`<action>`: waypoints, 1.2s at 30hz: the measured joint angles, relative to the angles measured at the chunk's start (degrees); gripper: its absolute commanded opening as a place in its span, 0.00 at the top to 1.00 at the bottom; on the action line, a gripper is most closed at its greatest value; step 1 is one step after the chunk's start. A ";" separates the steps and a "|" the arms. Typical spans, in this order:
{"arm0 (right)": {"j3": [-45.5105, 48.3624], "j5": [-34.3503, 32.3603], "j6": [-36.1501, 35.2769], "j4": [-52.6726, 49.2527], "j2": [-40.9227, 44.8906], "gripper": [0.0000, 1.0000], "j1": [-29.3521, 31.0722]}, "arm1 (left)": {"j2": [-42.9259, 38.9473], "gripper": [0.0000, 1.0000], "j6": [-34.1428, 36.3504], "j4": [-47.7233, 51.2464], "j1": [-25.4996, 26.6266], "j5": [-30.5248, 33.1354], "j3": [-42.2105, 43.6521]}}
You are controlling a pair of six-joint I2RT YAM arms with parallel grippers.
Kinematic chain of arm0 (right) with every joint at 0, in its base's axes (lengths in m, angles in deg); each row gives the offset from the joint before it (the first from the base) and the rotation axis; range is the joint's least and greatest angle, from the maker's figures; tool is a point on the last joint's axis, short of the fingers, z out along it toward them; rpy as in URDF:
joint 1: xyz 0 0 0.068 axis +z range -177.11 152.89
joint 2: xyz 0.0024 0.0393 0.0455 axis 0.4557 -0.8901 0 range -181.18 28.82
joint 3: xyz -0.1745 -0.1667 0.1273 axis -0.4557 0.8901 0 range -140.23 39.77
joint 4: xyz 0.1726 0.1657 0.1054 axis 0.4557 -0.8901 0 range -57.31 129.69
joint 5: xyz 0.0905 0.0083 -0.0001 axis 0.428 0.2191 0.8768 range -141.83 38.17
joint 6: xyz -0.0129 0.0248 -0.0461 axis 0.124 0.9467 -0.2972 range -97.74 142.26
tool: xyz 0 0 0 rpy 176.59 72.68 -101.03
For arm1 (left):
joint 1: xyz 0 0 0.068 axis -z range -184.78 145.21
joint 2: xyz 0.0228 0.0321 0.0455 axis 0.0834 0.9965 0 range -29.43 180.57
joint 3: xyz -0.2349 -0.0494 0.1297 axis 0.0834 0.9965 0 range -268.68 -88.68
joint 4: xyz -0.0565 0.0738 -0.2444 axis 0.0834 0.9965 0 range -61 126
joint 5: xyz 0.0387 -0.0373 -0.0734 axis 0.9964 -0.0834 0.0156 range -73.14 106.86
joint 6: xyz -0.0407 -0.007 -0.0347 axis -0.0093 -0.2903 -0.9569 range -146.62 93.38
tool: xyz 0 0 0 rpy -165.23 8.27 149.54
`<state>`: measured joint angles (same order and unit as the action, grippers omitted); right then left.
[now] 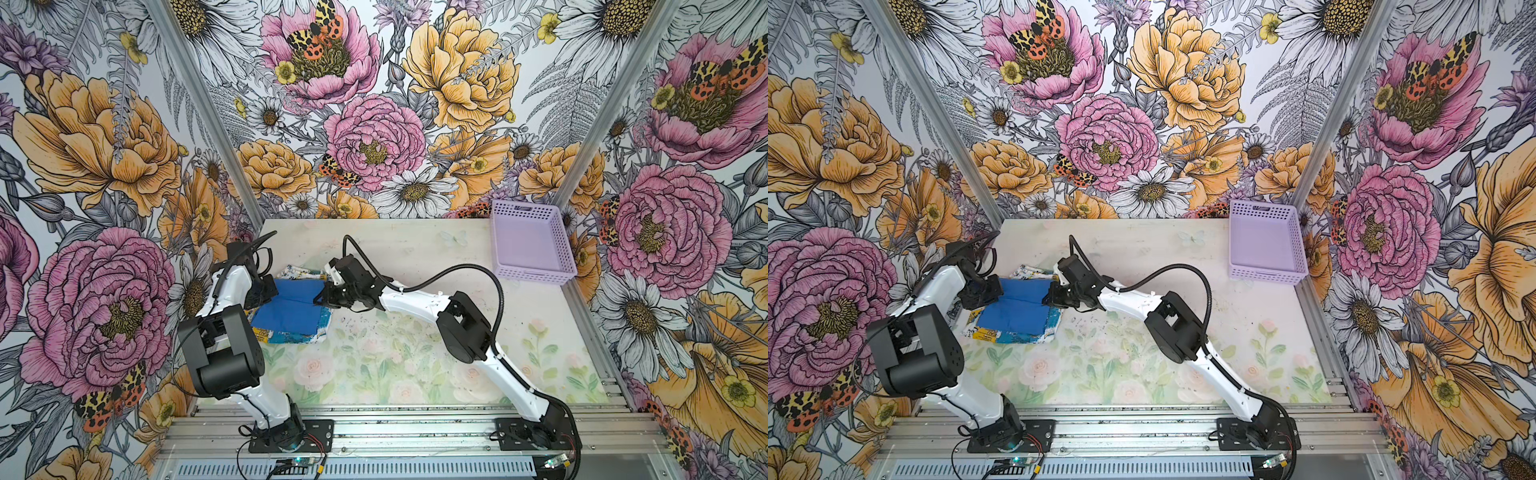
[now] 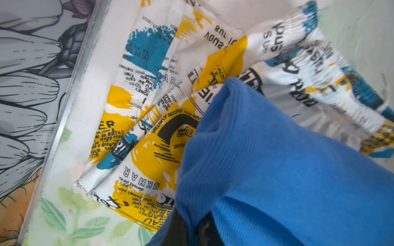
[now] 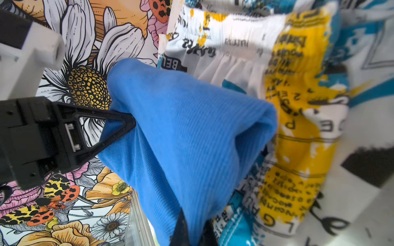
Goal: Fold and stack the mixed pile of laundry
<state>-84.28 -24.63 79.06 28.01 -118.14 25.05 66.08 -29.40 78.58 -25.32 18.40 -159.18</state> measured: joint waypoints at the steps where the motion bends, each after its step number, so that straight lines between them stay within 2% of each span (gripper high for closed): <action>1: -0.04 0.02 0.24 -0.02 -0.02 1.00 0.02 | 0.09 1.00 0.02 -0.04 0.00 0.50 0.00; 2: -0.13 0.02 0.31 0.02 -0.02 0.93 0.02 | 0.11 0.91 0.04 -0.09 0.00 0.83 0.00; 4: -0.24 0.02 0.66 0.24 -0.02 0.76 0.02 | 0.22 0.57 0.22 -0.04 0.00 2.27 0.00; 8: 2.08 -0.24 0.04 0.61 1.07 0.58 -0.22 | -0.20 0.26 -0.22 -0.20 -0.70 5.81 0.00; 10: 5.84 -0.46 -0.52 0.50 3.17 0.55 -0.63 | -1.46 0.15 -0.15 -0.37 -1.42 7.04 -0.02; 13: 12.50 -0.61 -1.22 0.11 7.54 0.52 -1.64 | -4.81 0.09 -0.22 -0.46 -2.01 7.74 -0.42; 15: 13.66 -0.61 -1.44 -0.07 9.07 0.51 -2.19 | -6.54 0.04 -0.22 -0.68 -2.19 8.02 -1.27; 16: 17.16 -0.94 -2.38 2.29 11.30 0.51 -2.93 | -7.91 0.02 -0.83 -1.57 -2.21 7.52 -1.03; 20: 33.11 -1.99 -4.83 0.35 25.44 0.47 -5.64 | -17.03 0.01 -1.77 -2.91 0.04 5.77 3.26; 23: 40.11 -3.30 -7.78 0.00 34.49 0.43 -8.83 | -25.18 0.01 -2.47 -4.00 5.27 4.59 7.67; 27: 48.61 -6.69 -12.66 -1.95 45.20 0.34 -12.85 | -33.62 0.01 -4.31 -6.58 12.83 3.74 14.12; 36: 65.00 -17.53 -23.63 -7.48 61.94 0.19 -17.38 | -41.77 0.01 -7.63 -12.90 28.11 4.00 22.38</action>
<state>-19.28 -42.16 55.43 20.53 -56.19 7.67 24.31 -37.03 65.68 2.79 22.40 -136.79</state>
